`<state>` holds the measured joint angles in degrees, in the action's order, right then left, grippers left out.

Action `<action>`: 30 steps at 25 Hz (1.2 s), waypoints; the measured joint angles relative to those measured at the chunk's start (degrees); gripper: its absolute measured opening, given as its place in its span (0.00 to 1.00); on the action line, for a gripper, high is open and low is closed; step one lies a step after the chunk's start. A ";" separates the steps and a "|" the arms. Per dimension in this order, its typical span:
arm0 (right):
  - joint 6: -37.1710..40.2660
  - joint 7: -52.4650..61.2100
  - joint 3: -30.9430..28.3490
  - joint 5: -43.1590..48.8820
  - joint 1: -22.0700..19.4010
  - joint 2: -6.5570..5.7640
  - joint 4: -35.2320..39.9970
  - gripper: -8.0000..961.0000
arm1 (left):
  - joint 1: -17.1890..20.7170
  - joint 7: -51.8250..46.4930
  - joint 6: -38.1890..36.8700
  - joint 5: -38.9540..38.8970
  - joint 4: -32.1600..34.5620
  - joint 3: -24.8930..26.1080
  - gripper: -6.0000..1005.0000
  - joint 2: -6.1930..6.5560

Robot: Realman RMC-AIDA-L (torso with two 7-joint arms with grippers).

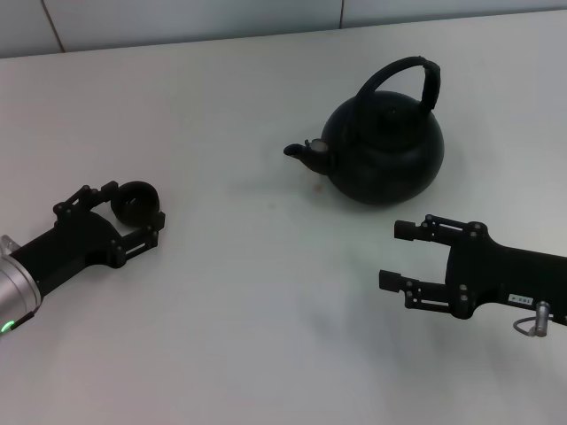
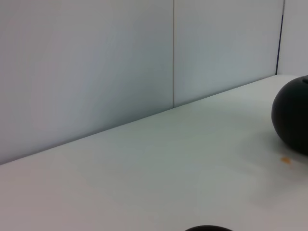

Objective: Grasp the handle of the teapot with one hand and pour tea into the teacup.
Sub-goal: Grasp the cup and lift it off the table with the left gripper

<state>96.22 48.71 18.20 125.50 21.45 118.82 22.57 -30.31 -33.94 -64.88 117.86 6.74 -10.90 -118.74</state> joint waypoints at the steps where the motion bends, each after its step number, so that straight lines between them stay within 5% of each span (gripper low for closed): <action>1: 0.09 0.01 -0.01 0.00 0.00 0.00 0.02 0.78 | -0.34 0.01 0.33 -0.01 -0.07 0.00 0.86 0.00; 30: 0.56 0.34 -0.10 -0.18 0.10 -0.09 0.11 0.78 | -1.40 0.81 2.50 -0.18 -0.87 0.43 0.86 0.00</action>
<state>96.77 49.04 18.11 125.33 21.54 118.73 22.68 -31.71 -33.13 -62.39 117.68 5.87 -10.47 -118.74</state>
